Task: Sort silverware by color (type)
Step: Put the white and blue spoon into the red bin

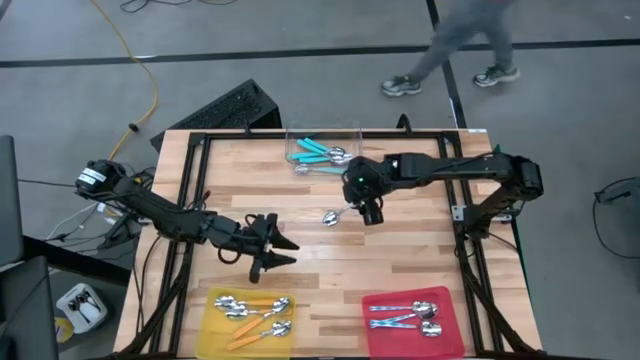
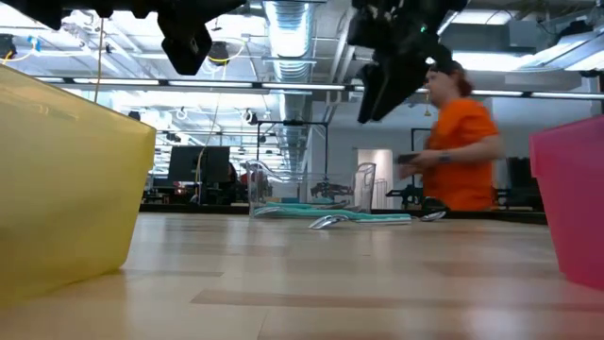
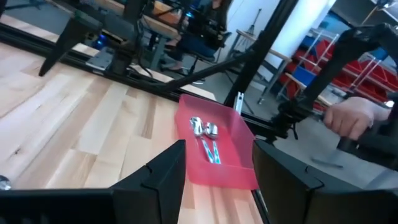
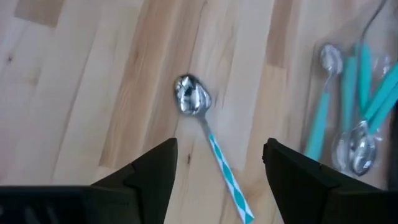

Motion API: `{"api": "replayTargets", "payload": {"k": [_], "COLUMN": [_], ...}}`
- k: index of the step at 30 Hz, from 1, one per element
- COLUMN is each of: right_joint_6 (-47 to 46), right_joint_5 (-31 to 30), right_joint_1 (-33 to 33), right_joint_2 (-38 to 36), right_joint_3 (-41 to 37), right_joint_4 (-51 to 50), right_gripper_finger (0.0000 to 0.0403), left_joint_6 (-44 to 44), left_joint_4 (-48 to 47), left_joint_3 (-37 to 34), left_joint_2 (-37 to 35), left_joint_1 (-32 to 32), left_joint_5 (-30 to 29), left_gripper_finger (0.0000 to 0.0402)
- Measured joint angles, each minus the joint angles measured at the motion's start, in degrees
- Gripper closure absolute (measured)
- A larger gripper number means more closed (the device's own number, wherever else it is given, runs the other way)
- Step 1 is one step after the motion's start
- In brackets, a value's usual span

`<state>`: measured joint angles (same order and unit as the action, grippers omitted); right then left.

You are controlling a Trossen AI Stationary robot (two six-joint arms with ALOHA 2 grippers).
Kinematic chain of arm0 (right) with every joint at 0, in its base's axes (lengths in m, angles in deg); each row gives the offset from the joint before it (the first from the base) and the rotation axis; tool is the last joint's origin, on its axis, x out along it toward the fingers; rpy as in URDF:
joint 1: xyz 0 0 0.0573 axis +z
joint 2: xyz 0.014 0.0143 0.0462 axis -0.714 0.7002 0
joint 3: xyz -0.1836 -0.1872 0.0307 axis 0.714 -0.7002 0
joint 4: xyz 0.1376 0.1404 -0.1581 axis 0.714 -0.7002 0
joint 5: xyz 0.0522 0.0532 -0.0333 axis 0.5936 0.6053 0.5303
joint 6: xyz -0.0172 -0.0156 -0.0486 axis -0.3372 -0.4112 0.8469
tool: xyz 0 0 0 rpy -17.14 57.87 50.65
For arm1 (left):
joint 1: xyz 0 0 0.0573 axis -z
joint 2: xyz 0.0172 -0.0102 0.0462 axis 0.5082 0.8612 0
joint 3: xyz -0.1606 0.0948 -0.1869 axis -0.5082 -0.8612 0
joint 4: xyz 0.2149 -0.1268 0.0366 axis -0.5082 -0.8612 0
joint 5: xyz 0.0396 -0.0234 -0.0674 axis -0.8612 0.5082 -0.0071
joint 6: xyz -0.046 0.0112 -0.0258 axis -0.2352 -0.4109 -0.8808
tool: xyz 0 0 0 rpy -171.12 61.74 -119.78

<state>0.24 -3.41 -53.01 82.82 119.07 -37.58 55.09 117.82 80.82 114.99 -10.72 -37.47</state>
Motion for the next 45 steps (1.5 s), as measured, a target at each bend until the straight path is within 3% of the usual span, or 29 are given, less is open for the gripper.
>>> {"api": "replayTargets", "payload": {"k": [16, 37, 45], "right_joint_6": [1.34, 2.23, 0.99], "right_joint_5": [-4.29, -3.51, 2.16], "right_joint_1": [1.27, 0.64, -0.93], "right_joint_2": [17.47, 25.44, 25.71], "right_joint_3": [1.46, 2.55, 2.46], "right_joint_4": [3.39, 8.70, 8.78], "right_gripper_finger": [0.0143, 0.0143, 0.0150], "left_joint_6": [0.68, 0.39, 0.33], "left_joint_4": [-1.41, -2.65, -2.94], "left_joint_3": [0.07, 0.04, 0.02], "left_joint_2": [0.07, 0.07, 0.07], "left_joint_1": [1.04, 1.06, 1.13], "left_joint_5": [-0.03, -0.18, -0.43], "left_gripper_finger": [0.0235, 0.0235, 0.0235]}}
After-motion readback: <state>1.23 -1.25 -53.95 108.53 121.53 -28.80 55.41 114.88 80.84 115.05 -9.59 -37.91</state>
